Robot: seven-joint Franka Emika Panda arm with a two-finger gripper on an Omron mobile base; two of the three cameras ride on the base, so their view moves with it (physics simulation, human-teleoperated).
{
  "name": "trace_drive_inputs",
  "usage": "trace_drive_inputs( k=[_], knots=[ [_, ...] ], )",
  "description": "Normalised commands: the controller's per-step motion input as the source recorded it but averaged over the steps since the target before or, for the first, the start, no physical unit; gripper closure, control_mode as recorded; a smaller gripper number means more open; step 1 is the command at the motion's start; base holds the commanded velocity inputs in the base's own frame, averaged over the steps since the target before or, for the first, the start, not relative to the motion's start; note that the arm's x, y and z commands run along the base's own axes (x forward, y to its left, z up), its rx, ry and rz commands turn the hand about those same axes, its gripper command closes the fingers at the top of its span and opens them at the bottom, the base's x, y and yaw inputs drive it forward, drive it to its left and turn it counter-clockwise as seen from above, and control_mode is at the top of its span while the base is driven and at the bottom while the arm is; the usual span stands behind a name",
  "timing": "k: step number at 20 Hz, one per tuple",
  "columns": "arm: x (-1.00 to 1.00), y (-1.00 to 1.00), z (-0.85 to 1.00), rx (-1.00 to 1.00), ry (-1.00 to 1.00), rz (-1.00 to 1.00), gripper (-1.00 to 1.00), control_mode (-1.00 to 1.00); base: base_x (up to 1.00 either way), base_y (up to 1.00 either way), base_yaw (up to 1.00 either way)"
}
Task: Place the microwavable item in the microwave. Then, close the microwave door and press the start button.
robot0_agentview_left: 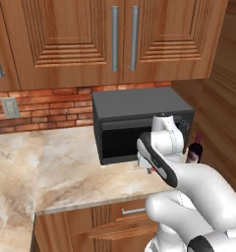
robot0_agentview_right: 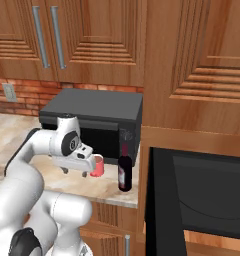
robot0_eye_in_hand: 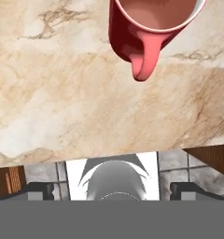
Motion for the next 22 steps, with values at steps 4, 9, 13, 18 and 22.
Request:
trace_drive_inputs(
  k=[4,9,13,18,22],
  knots=[
    [0.20,-0.31,-0.12,0.01,0.00,0.00,-1.00,-1.00,0.00,0.00,0.00],
    [0.37,-0.09,-0.10,0.00,0.00,0.00,-1.00,-1.00,0.00,0.00,0.00],
    [0.48,-0.01,-0.20,0.00,-0.01,0.00,-1.00,-1.00,0.00,0.00,0.00],
    [0.45,-0.01,-0.30,0.00,0.00,0.00,-1.00,-1.00,0.00,0.00,0.00],
    [0.44,0.00,-0.33,0.00,0.00,0.00,-1.00,-1.00,0.00,0.00,0.00]
  ],
)
